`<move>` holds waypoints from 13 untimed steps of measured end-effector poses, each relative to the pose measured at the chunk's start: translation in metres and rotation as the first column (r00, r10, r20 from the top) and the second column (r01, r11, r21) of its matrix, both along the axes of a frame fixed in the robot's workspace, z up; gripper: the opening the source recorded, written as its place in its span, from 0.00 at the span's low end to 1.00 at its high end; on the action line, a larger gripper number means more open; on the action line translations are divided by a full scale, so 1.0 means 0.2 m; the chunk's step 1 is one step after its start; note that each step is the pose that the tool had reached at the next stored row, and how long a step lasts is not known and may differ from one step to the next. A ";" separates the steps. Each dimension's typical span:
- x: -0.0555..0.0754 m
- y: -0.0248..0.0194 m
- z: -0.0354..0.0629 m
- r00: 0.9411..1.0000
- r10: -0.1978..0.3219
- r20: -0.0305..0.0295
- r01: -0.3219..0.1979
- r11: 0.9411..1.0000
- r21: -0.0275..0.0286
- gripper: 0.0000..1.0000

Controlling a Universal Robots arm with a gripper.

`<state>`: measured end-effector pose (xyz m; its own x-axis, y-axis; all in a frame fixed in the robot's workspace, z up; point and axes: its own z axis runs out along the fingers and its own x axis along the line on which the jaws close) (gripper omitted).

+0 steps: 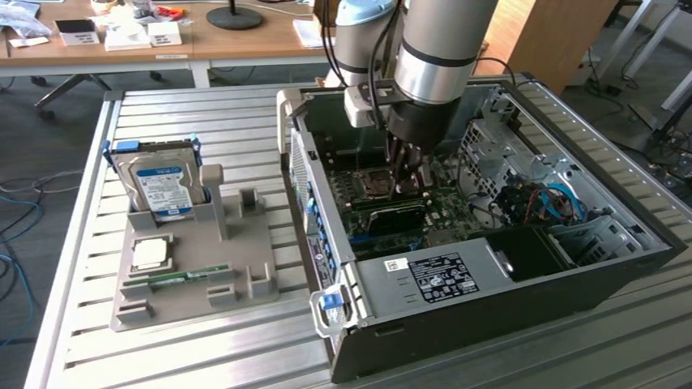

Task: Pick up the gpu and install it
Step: 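Press down on the gpu until it lock into place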

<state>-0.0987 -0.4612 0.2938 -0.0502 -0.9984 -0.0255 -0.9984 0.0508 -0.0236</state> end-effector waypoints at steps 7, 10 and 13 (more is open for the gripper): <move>-0.01 0.028 -0.011 1.000 0.000 0.000 0.000 1.000 0.000 0.11; -0.02 0.038 -0.031 1.000 0.000 0.000 0.000 1.000 0.000 0.11; -0.02 0.038 -0.052 1.000 0.000 0.000 0.000 1.000 0.000 0.11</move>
